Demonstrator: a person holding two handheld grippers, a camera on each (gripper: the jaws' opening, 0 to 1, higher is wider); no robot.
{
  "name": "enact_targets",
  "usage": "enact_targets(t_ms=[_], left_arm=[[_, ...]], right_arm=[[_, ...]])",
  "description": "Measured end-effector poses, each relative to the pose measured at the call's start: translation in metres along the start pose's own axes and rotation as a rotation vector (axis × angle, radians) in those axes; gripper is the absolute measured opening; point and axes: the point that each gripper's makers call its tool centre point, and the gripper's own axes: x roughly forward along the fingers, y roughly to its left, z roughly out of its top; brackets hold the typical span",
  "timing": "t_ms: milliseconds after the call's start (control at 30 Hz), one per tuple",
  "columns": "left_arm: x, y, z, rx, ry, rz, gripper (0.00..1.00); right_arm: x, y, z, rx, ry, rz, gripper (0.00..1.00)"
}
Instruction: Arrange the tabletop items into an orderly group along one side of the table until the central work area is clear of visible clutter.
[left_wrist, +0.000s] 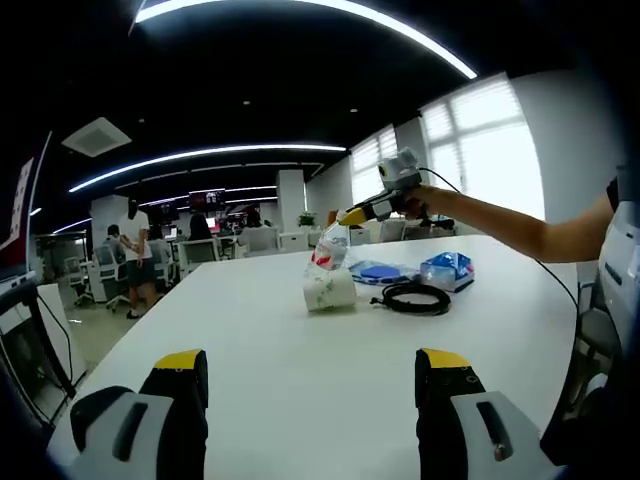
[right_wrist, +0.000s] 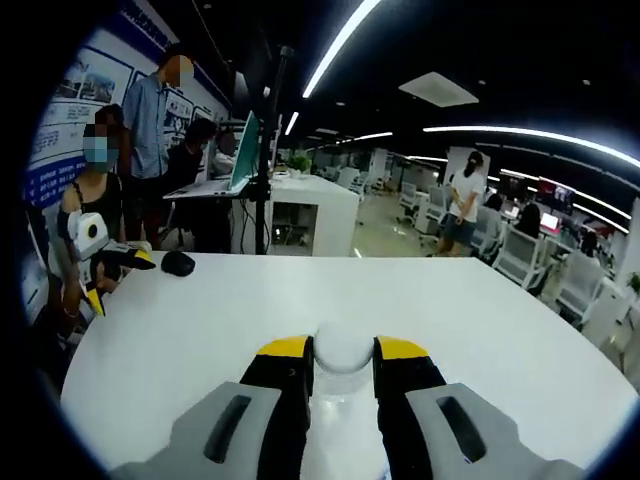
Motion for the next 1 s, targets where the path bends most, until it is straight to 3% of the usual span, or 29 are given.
enact_targets(t_ms=[367,1000], left_arm=[[0.004,0.005,-0.002,-0.007,0.002,-0.001,0.85],[0.002,0.018,-0.009,-0.018,0.001,0.006,0.85]], right_arm=[[0.017,0.000,0.013,-0.030,-0.030,0.007,0.21],[0.047,-0.008,0.029,-0.029,-0.087,-0.047,0.22]])
